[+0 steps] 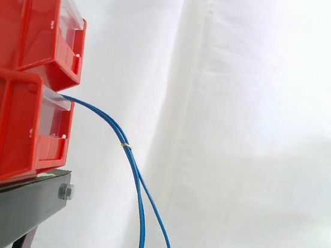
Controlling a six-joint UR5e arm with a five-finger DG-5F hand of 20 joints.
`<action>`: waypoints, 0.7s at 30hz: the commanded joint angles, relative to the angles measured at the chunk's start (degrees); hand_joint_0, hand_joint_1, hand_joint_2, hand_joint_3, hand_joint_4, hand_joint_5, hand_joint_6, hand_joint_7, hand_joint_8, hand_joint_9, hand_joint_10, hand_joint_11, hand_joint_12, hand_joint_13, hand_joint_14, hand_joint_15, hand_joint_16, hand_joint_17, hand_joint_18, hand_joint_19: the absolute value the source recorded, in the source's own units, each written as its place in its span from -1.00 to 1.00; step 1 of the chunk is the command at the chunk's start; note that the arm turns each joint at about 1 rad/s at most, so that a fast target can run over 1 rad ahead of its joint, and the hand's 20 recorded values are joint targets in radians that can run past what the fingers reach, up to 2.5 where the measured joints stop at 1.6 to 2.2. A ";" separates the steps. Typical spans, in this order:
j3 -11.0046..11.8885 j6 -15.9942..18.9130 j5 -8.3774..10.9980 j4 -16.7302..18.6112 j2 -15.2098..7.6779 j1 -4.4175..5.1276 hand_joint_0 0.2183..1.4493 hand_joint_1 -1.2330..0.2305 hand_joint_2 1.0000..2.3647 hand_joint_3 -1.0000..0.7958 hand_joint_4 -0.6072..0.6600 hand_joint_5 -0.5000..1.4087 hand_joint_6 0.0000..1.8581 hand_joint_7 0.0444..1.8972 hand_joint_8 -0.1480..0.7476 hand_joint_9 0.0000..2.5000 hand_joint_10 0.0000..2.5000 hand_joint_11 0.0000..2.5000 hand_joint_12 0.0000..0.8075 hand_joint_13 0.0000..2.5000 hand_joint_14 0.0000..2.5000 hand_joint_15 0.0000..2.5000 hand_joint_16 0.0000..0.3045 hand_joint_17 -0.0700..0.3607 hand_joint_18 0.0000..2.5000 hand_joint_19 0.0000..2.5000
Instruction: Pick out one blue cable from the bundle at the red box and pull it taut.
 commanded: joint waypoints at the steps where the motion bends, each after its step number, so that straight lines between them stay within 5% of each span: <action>1: 0.04 -0.22 1.39 0.53 -0.08 0.24 -0.48 -0.20 -1.00 -0.44 0.22 -0.69 -0.46 -0.30 -0.16 -0.47 -0.99 -0.72 -0.18 -0.50 -0.99 -0.74 -0.67 -0.16 -0.65 -0.60; 5: 0.04 -1.89 6.75 4.13 -1.83 1.03 -0.48 -0.20 -1.00 -0.44 0.23 -0.69 -0.46 -0.30 -0.16 -0.46 -0.99 -0.73 -0.17 -0.49 -0.99 -0.74 -0.67 -0.16 -0.65 -0.59; 10: 2.24 -7.51 7.98 12.48 -7.81 2.62 -0.47 -0.19 -1.00 -0.44 0.23 -0.69 -0.46 -0.30 -0.15 -0.46 -0.99 -0.73 -0.17 -0.49 -0.99 -0.74 -0.68 -0.16 -0.64 -0.60; 13: 4.79 -8.66 8.95 12.57 -11.50 3.06 -0.47 -0.19 -1.00 -0.44 0.24 -0.69 -0.46 -0.29 -0.14 -0.46 -0.99 -0.72 -0.16 -0.49 -0.99 -0.74 -0.68 -0.16 -0.63 -0.59; 15: 8.65 -8.83 9.74 12.04 -15.46 3.32 -0.47 -0.19 -1.00 -0.44 0.24 -0.69 -0.46 -0.29 -0.15 -0.46 -0.99 -0.72 -0.16 -0.49 -0.99 -0.75 -0.68 -0.16 -0.63 -0.59; 21: 10.67 -11.56 11.23 13.01 -17.30 4.02 -0.47 -0.19 -1.00 -0.44 0.25 -0.69 -0.46 -0.29 -0.14 -0.46 -0.99 -0.72 -0.16 -0.49 -0.99 -0.74 -0.68 -0.16 -0.63 -0.60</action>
